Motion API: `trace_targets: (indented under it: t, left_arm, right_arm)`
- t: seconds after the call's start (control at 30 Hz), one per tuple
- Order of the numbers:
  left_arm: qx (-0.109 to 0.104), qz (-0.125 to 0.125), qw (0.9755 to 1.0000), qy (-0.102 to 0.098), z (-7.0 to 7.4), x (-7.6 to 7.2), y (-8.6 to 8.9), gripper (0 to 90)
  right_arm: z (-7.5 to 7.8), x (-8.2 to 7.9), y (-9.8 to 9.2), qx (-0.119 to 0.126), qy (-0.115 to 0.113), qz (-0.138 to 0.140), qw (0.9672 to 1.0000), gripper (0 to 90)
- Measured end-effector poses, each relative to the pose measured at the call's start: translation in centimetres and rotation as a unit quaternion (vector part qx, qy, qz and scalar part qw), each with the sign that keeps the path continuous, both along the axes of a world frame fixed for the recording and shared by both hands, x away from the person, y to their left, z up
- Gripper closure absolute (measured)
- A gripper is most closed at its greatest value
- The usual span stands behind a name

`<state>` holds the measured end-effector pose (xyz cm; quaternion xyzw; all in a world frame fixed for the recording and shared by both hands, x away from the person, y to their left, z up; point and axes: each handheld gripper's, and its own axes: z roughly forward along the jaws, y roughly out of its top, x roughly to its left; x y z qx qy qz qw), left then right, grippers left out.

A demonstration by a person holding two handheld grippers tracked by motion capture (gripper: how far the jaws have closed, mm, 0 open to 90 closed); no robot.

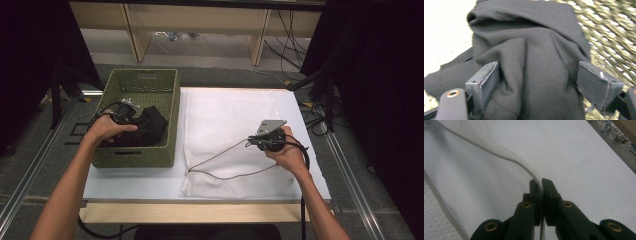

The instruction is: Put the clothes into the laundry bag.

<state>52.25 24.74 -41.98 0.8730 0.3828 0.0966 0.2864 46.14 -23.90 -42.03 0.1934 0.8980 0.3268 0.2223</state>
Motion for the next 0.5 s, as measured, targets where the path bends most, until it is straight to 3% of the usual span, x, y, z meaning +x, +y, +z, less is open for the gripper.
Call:
trace_targets:
  t: [0.1, 0.17, 0.2, 0.27, 0.33, 0.37, 0.4, 0.47, 0.5]
  left_arm:
    - [0.003, -0.012, 0.9999, 0.002, 0.0, -0.1, 0.0, 15.2]
    - [0.005, -0.025, 0.9997, 0.003, 0.1, -0.1, 0.1, 15.2]
    - [-0.003, -0.027, 0.9996, 0.003, 0.1, -0.2, 0.0, 14.9]
    - [0.012, -0.035, 0.9993, 0.002, 0.0, -0.3, -0.1, 14.6]
    - [0.063, -0.030, 0.9976, 0.004, -0.5, -0.1, -0.9, 15.1]
    - [0.089, -0.042, 0.9951, 0.004, -0.9, 0.0, -1.2, 14.2]
    - [0.121, -0.055, 0.9911, 0.006, -1.2, 0.1, -1.3, 14.5]
    - [0.138, -0.034, 0.9898, 0.014, -1.9, 0.5, -1.2, 14.2]
    - [0.127, -0.018, 0.9916, 0.019, -2.1, 0.7, -1.1, 12.9]
  right_arm:
    - [-0.1, 0.2, 0.0, -0.012, -0.005, 0.013, 0.9998, 87.6]
    - [-0.2, 0.0, 0.1, -0.011, 0.008, 0.000, 0.9999, 87.6]
    - [-0.3, 0.2, 0.0, -0.014, 0.002, 0.008, 0.9999, 87.5]
    - [-0.4, 0.1, 0.1, -0.014, 0.005, 0.000, 0.9999, 87.4]
    - [-0.4, 0.2, 0.0, -0.015, 0.003, 0.004, 0.9999, 87.5]
    - [-0.4, 0.3, 0.0, -0.017, -0.004, 0.011, 0.9998, 87.4]
    - [-0.4, 0.3, 0.0, -0.016, -0.006, 0.011, 0.9998, 87.4]
    - [-0.4, 0.1, 0.0, -0.013, 0.001, 0.005, 0.9999, 87.4]
    - [-0.4, 0.1, 0.0, -0.013, 0.001, 0.005, 0.9999, 87.4]
